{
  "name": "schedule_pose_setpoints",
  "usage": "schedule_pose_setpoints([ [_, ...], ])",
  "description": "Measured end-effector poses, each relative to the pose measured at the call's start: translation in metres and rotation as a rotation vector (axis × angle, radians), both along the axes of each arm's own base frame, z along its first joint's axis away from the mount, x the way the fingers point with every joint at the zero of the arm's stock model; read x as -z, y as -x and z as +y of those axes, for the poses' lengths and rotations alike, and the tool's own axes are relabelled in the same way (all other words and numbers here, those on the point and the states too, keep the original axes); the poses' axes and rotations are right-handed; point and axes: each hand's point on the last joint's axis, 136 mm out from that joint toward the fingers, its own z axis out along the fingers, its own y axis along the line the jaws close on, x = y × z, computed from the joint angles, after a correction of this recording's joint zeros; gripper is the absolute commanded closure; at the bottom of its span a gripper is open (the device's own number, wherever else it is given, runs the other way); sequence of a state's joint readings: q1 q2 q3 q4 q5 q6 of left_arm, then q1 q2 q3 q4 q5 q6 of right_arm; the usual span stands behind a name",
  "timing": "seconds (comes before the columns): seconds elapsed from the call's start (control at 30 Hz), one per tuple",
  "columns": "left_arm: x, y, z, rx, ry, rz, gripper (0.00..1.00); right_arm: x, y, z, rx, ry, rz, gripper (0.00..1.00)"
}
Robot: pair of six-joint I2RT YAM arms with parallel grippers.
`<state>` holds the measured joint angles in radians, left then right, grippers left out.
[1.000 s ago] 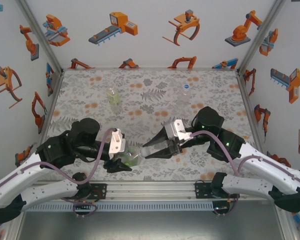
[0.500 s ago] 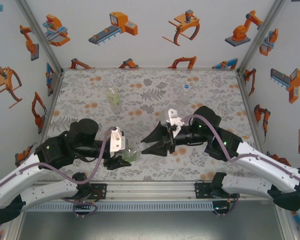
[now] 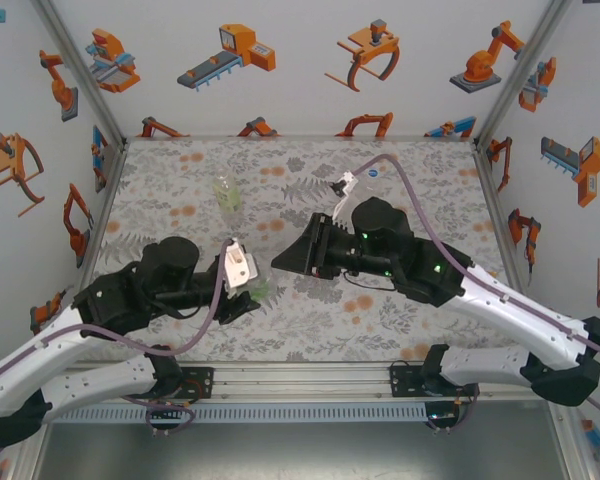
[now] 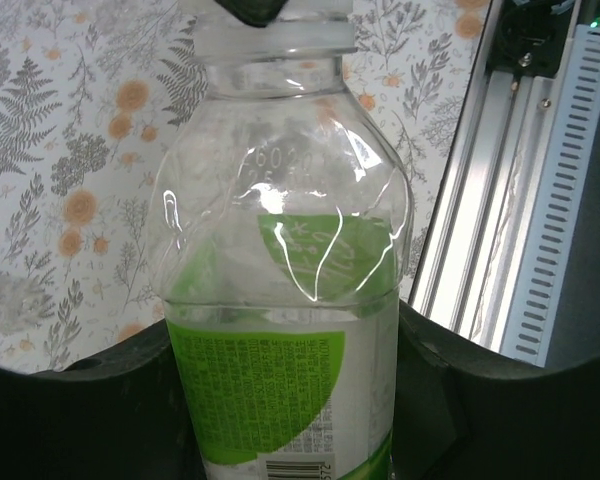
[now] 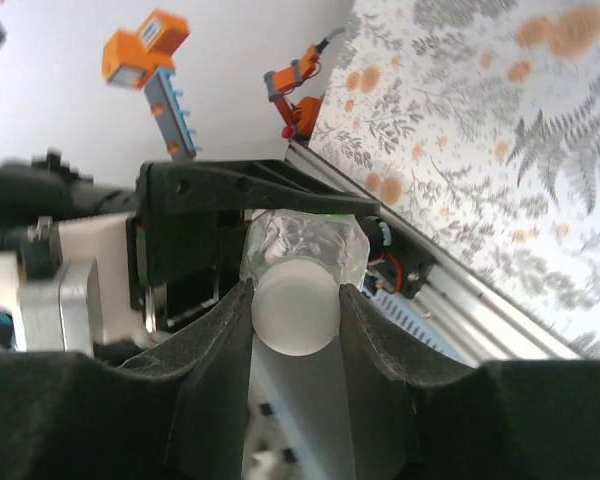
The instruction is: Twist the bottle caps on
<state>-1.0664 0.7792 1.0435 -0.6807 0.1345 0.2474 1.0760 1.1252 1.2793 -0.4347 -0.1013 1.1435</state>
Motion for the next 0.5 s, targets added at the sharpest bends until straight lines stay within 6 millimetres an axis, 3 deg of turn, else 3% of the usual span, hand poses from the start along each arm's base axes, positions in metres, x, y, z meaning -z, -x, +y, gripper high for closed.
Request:
schedule_pose_setpoints([
  [0.1, 0.007, -0.002, -0.002, -0.006, -0.025, 0.01, 1.0, 0.011, -0.003, -0.005, 0.068, 0.018, 0.105, 0.94],
  [0.23, 0.009, -0.001, -0.004, 0.006, -0.03, 0.019, 1.0, 0.015, -0.004, -0.009, 0.099, 0.05, 0.155, 0.68],
  [0.43, 0.0, 0.011, -0.011, 0.08, 0.015, 0.018, 1.0, 0.003, -0.002, -0.012, 0.072, 0.074, 0.074, 0.38],
  [0.5, -0.004, 0.016, -0.011, 0.111, 0.035, 0.017, 1.0, -0.003, -0.002, -0.015, 0.056, 0.083, 0.012, 0.34],
])
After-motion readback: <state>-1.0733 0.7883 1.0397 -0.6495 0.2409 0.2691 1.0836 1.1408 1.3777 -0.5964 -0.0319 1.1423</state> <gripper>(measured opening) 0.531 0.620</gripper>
